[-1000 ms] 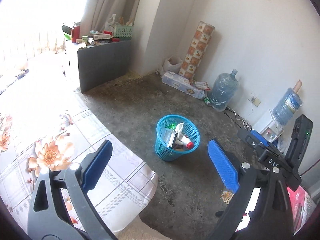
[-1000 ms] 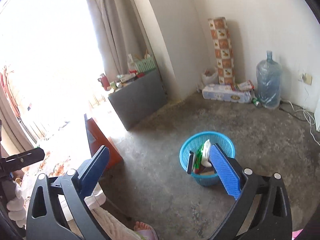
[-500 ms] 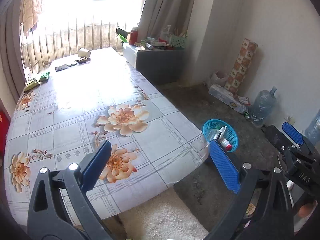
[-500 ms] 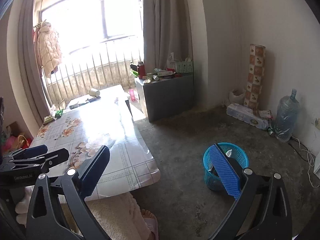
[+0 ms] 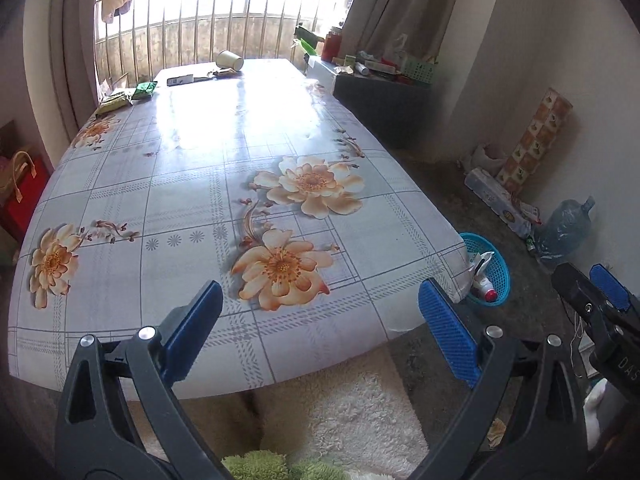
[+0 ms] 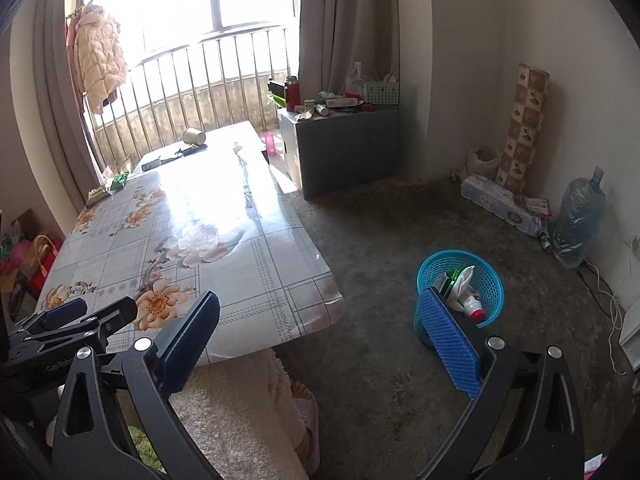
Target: Collect trash
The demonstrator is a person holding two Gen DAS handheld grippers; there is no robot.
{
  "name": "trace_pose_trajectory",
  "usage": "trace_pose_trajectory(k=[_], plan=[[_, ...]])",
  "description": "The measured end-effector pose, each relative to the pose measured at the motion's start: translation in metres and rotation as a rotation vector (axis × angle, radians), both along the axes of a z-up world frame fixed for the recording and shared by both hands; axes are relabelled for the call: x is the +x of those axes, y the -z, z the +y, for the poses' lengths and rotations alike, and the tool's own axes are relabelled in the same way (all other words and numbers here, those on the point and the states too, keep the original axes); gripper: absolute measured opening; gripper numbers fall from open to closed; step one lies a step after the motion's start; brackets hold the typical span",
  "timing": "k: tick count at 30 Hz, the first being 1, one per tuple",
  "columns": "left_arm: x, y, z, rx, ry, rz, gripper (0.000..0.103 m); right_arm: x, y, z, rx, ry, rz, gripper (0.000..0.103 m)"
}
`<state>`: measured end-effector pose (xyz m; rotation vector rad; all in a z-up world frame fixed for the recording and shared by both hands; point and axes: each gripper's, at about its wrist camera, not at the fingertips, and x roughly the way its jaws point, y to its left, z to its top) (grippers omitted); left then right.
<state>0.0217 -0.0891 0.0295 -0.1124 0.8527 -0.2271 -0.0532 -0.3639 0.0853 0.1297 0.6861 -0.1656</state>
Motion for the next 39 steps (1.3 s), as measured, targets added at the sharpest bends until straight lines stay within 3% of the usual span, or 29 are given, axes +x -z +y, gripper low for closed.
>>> trace_pose_trajectory(k=[15,39], plan=[[-0.010,0.008,-0.030,0.017,0.053,0.057,0.094,-0.019,0.022,-0.016,-0.011,0.051,0.078,0.097],[-0.010,0.003,-0.037,0.058,0.052,0.043,0.094,-0.026,0.029,-0.035,0.019,0.094,0.084,0.097]])
